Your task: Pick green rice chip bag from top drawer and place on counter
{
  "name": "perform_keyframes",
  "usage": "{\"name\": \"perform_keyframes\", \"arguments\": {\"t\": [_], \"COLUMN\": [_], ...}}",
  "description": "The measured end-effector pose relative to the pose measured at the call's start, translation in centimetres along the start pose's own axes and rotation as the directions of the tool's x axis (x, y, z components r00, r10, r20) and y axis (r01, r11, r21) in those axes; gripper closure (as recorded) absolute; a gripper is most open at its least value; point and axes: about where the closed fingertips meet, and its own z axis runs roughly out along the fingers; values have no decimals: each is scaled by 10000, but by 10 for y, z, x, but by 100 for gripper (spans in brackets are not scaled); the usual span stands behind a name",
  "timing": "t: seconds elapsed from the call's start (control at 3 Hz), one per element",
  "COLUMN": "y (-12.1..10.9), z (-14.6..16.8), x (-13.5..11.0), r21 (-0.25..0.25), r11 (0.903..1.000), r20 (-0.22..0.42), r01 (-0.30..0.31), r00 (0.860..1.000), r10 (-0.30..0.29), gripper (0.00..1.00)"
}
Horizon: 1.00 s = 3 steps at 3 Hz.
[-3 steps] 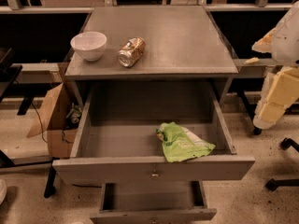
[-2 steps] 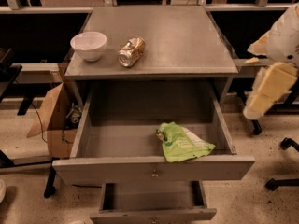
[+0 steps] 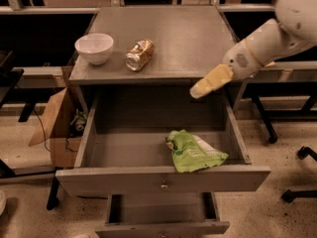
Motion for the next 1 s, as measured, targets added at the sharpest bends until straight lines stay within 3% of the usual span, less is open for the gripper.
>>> {"name": "perform_keyframes", "arguments": {"t": [0.33,0.67,1.0], "y": [-1,4,7], "z": [37,59,83], "x": [-9,-1,14], "r21": [-421,-362,-184], "r11": [9777,9170,8250], "r20": [-31,-489,-946], "r01": [-2059,-3972,-5648], "r00": [9786,9172,8224], "r10": [2059,3953,5609], "gripper": [0,0,0]}}
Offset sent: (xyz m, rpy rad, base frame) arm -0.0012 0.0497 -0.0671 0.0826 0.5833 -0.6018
